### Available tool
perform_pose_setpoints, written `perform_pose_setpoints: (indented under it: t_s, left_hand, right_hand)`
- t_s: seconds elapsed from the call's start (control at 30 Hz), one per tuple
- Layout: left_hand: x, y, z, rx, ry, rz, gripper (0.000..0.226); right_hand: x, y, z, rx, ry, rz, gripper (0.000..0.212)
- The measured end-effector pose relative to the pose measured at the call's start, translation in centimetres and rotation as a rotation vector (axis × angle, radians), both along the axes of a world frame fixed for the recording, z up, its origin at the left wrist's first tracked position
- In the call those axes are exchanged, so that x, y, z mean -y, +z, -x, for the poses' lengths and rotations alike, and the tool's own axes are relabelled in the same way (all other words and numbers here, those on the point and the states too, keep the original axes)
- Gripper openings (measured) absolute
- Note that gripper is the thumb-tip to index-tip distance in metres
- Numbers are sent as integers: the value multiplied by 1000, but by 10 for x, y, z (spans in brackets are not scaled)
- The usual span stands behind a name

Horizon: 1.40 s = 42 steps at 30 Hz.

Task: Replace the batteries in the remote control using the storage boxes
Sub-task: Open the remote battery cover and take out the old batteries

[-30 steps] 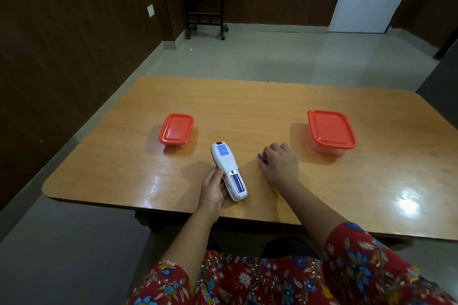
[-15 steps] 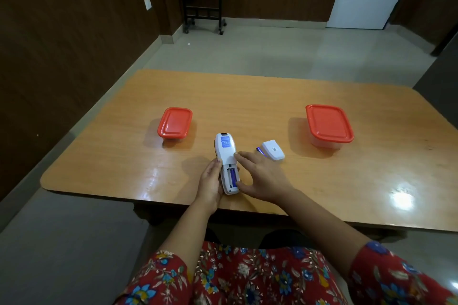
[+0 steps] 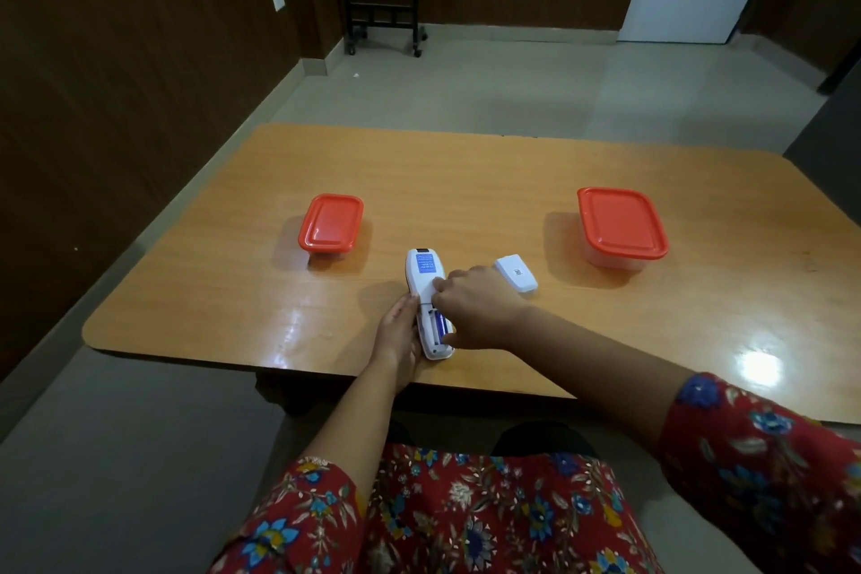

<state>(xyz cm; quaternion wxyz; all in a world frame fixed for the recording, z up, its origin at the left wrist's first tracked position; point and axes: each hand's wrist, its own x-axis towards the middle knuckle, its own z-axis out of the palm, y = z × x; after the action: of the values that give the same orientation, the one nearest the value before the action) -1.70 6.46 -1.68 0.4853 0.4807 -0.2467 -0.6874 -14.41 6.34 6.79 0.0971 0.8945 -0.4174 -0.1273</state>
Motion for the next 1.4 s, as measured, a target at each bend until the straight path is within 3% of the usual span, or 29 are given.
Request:
perform_pose_setpoints:
  t_s: [0.43,0.83,1.1,1.17,1.27,1.4]
  left_hand:
    - [-1,2,1,88,-71,24,36]
    - [0,5,4,125,-49,-1,38]
    - [-4,5,4,41,41,18,36]
    - [-3,3,5,26,101,-3,37]
    - [-1,1,6,16,136,-10,37]
    - [-4,2,7,16,152,3,35]
  right_hand:
    - [-3,6,-8,81,-150,-114,22]
    - [-4,-3,-1,64,-79,-101,37]
    - [-13,-29,18,504,-179,-145,44]
    - [-23,-40,17,682,-310,-188,52]
    - [-37,-54,3,993,-574,-131,40]
    - [-49,-64,-12,1034,-714,-60,40]
